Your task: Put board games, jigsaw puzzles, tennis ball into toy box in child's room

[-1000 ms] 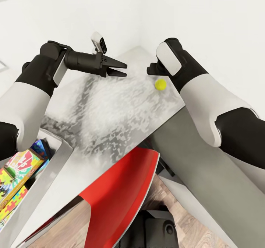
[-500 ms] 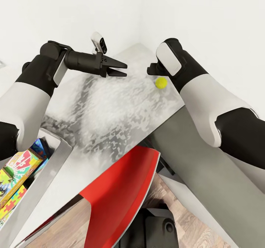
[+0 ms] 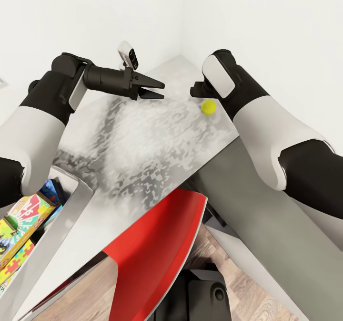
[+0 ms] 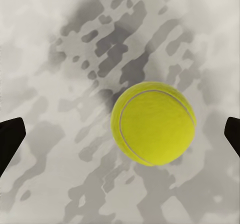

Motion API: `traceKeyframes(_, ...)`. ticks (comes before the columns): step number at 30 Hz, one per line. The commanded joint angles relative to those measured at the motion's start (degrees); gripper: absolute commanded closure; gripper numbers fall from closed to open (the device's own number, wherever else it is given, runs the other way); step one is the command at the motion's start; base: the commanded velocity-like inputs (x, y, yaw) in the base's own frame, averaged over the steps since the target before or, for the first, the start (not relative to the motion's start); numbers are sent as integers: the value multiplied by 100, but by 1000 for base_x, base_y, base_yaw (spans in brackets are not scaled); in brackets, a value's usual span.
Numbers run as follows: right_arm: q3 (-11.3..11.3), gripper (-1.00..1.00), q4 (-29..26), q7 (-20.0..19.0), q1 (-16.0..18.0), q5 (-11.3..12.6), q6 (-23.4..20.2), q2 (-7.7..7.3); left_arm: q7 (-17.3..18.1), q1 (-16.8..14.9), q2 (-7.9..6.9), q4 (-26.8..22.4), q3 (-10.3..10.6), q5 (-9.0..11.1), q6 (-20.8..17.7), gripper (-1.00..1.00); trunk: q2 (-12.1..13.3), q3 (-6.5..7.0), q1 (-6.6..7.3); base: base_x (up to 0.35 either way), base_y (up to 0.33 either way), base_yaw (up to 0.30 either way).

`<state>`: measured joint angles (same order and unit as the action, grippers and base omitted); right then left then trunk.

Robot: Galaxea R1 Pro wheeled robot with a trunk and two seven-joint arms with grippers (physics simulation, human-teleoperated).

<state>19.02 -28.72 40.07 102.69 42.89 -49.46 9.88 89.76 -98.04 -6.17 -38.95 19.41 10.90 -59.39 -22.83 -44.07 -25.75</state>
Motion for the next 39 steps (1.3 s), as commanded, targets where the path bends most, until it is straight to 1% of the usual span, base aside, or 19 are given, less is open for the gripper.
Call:
traceKeyframes(1, 33, -100, -2, 51, 6, 61, -11, -4, 24, -7, -7, 1, 28, 17, -61, -100, -9, -7, -3, 0, 0, 0)
traceKeyframes(7, 27, -100, -2, 63, 6, 61, -11, 2, 24, -8, -7, 1, 28, 17, -61, -100, -9, -9, -3, 0, 0, 0)
traceKeyframes(10, -16, -100, -2, 68, 6, 61, -15, -2, 24, -8, -7, 1, 28, 17, -61, -100, -9, -26, -3, 0, 0, 0)
traceKeyframes(15, -88, -100, -2, 72, 6, 61, -19, -3, 24, -7, -7, 1, 28, 17, -61, -100, -9, -67, -3, 0, 0, 0)
traceKeyframes(19, -104, -100, -2, 75, 6, 61, -20, -4, 24, -6, -7, 1, 28, 17, -61, -100, -9, -103, -3, 0, 0, 0)
traceKeyframes(39, -116, -100, -6, 109, 14, 16, 31, -12, 24, -12, -2, 1, 28, 17, -61, -100, -9, -289, -3, 0, 0, 0)
